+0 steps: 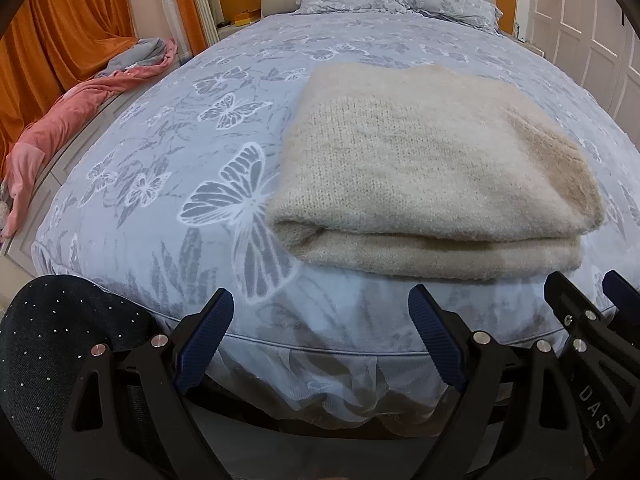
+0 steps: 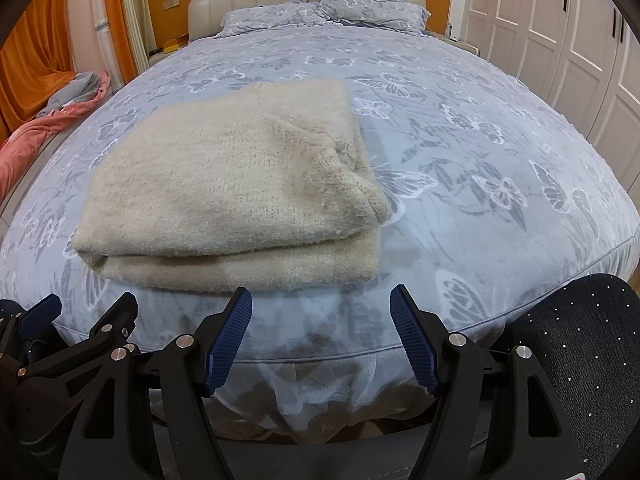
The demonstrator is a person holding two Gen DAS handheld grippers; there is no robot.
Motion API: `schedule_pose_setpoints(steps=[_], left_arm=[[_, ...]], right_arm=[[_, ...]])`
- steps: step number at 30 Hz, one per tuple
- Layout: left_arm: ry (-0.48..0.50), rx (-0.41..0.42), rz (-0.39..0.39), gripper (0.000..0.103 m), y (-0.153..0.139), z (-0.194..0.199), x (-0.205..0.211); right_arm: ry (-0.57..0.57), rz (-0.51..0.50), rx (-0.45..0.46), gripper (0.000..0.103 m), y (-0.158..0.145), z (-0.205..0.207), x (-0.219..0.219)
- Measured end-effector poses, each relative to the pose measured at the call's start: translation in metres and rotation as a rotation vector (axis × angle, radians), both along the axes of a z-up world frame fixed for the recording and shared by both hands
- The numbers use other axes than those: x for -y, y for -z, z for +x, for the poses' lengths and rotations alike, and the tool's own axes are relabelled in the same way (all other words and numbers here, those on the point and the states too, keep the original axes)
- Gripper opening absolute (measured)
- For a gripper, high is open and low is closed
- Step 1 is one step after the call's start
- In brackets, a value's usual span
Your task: Fold small clothes
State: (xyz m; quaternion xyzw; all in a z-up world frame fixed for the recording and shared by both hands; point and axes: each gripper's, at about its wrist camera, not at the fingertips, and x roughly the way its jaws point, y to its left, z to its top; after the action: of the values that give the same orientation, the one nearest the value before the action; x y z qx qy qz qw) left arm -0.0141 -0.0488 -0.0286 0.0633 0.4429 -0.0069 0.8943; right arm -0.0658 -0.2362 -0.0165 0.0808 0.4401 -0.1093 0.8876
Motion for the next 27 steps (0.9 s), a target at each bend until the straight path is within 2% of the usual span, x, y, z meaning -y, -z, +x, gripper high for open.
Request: schedule_pose_setpoints(steps=[27], left_arm=[[-0.022, -0.044, 0.002, 0.087, 0.009, 0.0067, -0.0031]], right_arm=[[-0.012, -0.017, -0.004, 0.07, 0.007, 0.0041, -0.0008]])
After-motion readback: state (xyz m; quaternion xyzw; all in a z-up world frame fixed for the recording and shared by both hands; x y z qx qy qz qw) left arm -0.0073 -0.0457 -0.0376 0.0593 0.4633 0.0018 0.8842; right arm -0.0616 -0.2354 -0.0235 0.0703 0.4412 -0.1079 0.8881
